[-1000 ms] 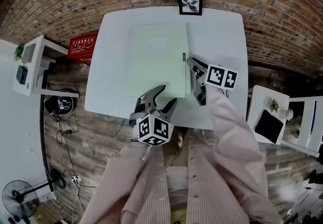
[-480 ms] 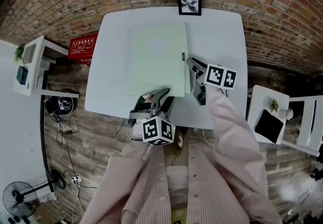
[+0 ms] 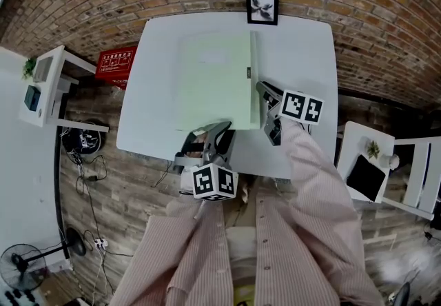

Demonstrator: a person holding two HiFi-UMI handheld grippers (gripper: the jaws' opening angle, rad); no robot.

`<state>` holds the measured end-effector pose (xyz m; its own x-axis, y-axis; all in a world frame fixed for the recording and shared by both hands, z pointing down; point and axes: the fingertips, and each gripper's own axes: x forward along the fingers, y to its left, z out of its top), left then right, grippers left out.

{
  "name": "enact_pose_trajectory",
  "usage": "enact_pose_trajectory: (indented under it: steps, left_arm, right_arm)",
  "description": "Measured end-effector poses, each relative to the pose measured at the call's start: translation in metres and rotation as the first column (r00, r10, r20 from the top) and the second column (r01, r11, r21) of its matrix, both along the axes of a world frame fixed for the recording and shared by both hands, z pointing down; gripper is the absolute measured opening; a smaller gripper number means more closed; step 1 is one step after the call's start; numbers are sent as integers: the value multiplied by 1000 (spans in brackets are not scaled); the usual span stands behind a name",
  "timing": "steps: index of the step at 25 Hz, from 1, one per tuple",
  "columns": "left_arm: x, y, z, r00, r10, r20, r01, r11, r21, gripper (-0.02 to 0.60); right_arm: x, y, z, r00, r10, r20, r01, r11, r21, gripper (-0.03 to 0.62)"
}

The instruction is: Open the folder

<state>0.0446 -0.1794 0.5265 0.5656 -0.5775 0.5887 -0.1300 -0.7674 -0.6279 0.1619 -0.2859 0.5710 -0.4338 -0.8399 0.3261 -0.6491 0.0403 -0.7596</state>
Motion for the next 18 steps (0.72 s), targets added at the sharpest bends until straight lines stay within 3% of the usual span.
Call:
enact_pose_trajectory:
  steps: [12,18]
  left_arm:
    - [-14,-5,-34,988,-108,-108,113,993,44,6]
    - [-25,-12,-54,951,-216,-220,226,974,21,2]
  right_arm:
    - [1,0,0,999,-24,-21,24,1000,-2,80]
    - [2,-1,-1,995,-58,-81,58,998,4,80]
